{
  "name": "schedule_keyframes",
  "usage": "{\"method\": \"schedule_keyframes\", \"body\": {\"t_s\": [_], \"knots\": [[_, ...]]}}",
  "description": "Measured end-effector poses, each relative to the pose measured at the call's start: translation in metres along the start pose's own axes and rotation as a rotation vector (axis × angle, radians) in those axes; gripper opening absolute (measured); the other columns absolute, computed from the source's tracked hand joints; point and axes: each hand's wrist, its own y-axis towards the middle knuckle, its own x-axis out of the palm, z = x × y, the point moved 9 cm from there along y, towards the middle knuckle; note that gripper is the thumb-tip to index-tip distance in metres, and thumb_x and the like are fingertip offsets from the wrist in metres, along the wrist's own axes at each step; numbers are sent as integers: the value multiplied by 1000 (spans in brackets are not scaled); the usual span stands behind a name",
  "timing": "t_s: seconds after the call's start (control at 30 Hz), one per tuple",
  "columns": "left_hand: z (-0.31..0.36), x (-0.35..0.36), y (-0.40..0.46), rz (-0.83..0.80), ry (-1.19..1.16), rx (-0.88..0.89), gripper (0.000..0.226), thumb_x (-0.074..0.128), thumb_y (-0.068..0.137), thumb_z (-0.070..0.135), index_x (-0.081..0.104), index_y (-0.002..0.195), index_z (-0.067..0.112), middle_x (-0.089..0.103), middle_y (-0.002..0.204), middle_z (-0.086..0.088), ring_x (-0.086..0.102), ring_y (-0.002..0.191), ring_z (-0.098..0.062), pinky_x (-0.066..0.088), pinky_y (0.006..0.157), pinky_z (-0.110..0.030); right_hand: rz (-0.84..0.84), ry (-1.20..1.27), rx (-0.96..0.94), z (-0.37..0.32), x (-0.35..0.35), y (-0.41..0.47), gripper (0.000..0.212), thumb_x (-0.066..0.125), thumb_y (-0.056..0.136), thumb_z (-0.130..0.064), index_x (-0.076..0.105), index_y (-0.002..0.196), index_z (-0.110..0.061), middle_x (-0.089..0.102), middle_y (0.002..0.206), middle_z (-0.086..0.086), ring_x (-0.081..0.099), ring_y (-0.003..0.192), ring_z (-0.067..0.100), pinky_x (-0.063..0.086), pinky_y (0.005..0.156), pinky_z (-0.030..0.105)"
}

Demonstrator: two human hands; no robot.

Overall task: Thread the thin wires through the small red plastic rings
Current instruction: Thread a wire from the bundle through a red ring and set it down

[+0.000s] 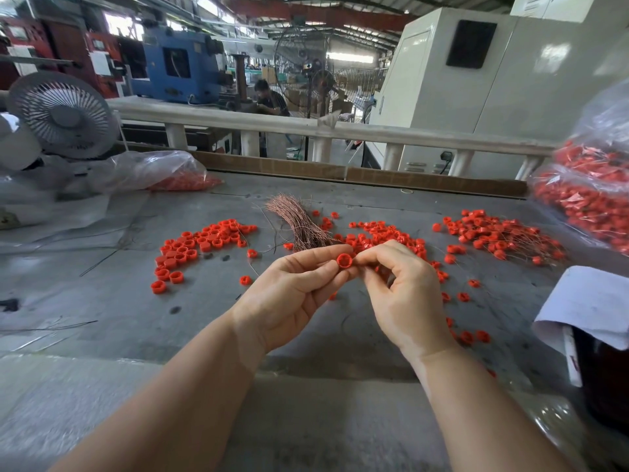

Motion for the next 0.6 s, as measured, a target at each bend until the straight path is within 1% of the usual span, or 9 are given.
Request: {"method": "schedule_keyframes", "body": {"t_s": [0.17, 0.3, 0.37, 0.53, 0.6], "knots": [[0, 0, 0, 5, -17, -13, 22, 57, 67, 1, 76, 77, 4, 72, 82, -12, 71, 75, -14, 55, 68, -16, 8, 13, -1, -1, 1, 1, 14, 66, 78, 5, 69, 77, -8, 60, 74, -3, 49, 64, 6, 43, 60, 22], [-1, 1, -1, -2, -24, -22, 22, 57, 66, 1, 76, 78, 3, 72, 81, -12, 71, 75, -14, 55, 67, -15, -3, 18, 0, -2, 1, 1, 13, 66, 79, 5, 69, 77, -7, 60, 75, -1, 54, 67, 13, 46, 61, 30], [-1, 1, -1, -7, -25, -23, 22, 57, 66, 1, 76, 78, 4, 72, 81, -11, 71, 75, -13, 55, 66, -15, -7, 19, 0, -2, 1, 1, 14, 65, 79, 6, 70, 78, -7, 60, 75, 0, 55, 68, 15, 47, 62, 32], [-1, 1, -1, -8, -27, -26, 22, 57, 66, 1, 76, 76, 4, 72, 80, -11, 71, 75, -13, 55, 65, -15, -14, 10, 1, -3, 1, 1, 13, 65, 81, 5, 70, 79, -7, 60, 75, 0, 55, 67, 15, 47, 61, 32], [-1, 1, -1, -4, -30, -25, 22, 57, 66, 0, 76, 77, 4, 72, 81, -12, 71, 75, -14, 55, 66, -16, -23, 9, 8, -2, 2, 1, 13, 64, 81, 3, 70, 80, -8, 60, 76, -2, 53, 66, 12, 46, 60, 29]]}}
